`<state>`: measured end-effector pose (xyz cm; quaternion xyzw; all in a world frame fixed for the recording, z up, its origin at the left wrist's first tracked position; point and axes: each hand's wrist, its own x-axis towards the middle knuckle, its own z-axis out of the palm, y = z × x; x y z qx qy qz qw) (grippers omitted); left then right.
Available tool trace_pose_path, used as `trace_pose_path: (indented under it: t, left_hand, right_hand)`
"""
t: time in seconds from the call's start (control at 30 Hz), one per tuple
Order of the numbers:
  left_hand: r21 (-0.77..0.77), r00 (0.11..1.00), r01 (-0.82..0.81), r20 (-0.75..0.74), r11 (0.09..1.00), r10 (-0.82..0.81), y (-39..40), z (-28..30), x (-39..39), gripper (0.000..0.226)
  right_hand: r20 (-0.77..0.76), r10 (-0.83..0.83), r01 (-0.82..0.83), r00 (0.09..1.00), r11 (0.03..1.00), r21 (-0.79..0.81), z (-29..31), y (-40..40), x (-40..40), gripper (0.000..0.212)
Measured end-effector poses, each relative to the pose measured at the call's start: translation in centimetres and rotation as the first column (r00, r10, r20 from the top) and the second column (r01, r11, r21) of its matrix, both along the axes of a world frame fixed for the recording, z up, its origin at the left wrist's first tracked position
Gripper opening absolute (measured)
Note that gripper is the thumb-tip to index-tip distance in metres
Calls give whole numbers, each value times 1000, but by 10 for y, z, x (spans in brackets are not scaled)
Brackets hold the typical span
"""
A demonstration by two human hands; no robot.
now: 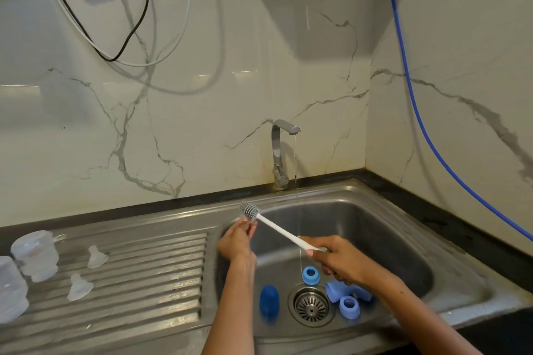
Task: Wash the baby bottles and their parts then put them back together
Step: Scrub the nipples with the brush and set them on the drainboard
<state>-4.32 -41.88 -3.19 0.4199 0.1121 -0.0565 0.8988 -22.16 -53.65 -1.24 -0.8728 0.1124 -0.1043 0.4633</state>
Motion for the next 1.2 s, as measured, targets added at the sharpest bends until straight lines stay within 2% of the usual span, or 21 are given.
trace_pose_path:
  t: [0.23, 0.4, 0.47, 0.6, 0.67, 0.77, 0.97, 1.1, 1.2]
  left_hand:
    - [1, 996, 67, 59, 998, -67, -7, 3, -11, 11]
    - [-129, 993, -19, -120, 991, 4, 4, 2, -7, 30]
    - [-142, 984, -34, -179, 989, 8, 11, 2, 0, 31]
    - [-68, 987, 153, -37, 986, -156, 2, 9, -12, 11]
    - [-1, 979, 202, 15, 979, -202, -1, 10, -15, 7]
    - [-11, 954, 299, 34, 954, -299, 0, 7, -9, 15]
    - [-182, 956, 280, -34, 943, -290, 11, 7, -1, 30]
    - [-155, 919, 379, -48, 912, -391, 8, 10, -7, 20]
    - [-129, 921, 379, -43, 917, -387, 6, 11, -9, 27]
  right_hand:
    - [59, -44, 54, 997, 983, -178, -2, 6, 13, 41]
    - [35, -24, 27, 999, 997, -69, -7, -1, 5, 37]
    - [-1, -22, 22, 1000, 998, -65, -9, -3, 2, 36]
    - [-27, -49, 45, 998, 991, -130, -8, 2, 11, 39]
    - [-9, -76, 75, 997, 993, -88, -5, 3, 12, 39]
    - [-3, -79, 79, 997, 996, 41, -3, -1, 4, 36]
    - [-55, 27, -13, 998, 972, 234, 1, -9, -5, 26]
    - [2, 8, -8, 1000, 974, 225, -2, -2, 1, 27]
    - [21, 3, -8, 1000, 976, 220, -1, 0, 5, 26]
